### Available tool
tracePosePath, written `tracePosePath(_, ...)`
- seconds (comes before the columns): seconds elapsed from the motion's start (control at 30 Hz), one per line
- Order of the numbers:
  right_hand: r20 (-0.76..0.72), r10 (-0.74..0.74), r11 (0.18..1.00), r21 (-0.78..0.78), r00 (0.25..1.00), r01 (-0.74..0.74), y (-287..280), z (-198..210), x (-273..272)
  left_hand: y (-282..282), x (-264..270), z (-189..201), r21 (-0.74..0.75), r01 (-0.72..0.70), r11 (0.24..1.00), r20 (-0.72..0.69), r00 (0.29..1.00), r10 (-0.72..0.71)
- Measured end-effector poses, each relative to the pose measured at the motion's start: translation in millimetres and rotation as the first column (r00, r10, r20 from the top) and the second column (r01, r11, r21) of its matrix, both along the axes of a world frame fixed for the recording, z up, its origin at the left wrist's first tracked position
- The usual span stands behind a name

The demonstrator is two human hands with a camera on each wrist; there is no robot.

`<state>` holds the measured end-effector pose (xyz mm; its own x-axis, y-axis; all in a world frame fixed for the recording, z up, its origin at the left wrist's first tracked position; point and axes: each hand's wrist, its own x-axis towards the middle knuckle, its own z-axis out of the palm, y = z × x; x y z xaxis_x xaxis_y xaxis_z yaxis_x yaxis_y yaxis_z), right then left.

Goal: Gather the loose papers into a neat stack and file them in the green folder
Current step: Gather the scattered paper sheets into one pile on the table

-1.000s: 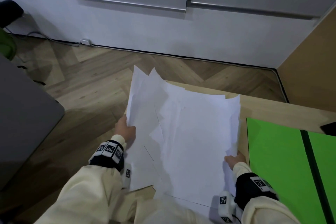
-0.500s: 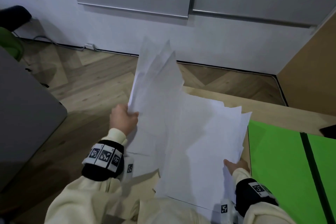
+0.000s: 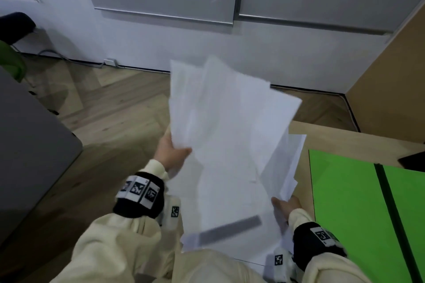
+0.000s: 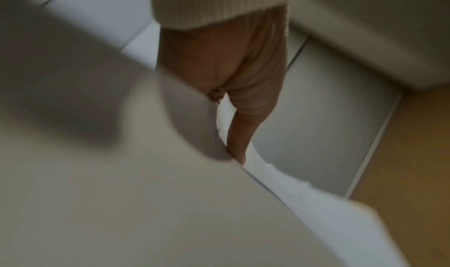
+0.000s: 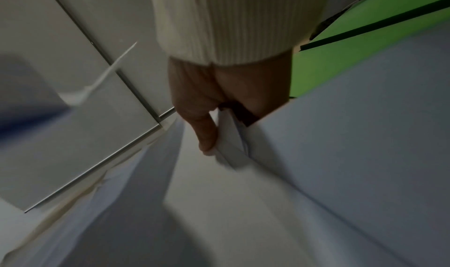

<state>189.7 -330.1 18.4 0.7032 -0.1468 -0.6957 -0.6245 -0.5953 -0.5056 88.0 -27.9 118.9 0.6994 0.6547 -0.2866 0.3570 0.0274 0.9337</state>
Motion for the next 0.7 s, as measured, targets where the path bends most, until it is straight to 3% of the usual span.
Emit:
tracePosePath(0.1,-0.028,0.002,0.995,0.104,1.0,0.001,3,0,3,-23,-8,-50,-0.021,0.148,0.989,-0.293,0.945,-0.148)
tracePosePath(0.2,-0.058,-0.093,0.97,0.218,0.994,0.104,5,-1,4,-44,-18,-86,-0.045,0.233,0.972,-0.477,0.85,-0.225)
tracePosePath(0.33,-0.085,-0.105,0.939,0.321,0.991,0.127,9,-2,6,-48,-17,-115,-0.075,0.282,0.957,-0.484,0.828,-0.282)
tracePosePath(0.5,-0.055,0.028,0.989,0.145,0.998,-0.019,18,-8,7,-47,-10,-121,-0.038,0.168,0.985,-0.416,0.894,-0.168)
tracePosePath(0.63,-0.044,0.127,0.992,0.019,0.991,-0.126,15,-20,6,-48,-8,-121,-0.037,0.465,0.885,-0.502,0.757,-0.419)
tracePosePath(0.7,-0.041,0.128,0.992,-0.004,0.991,-0.128,13,-21,8,-38,-10,-121,0.095,0.446,0.89,-0.546,0.771,-0.328)
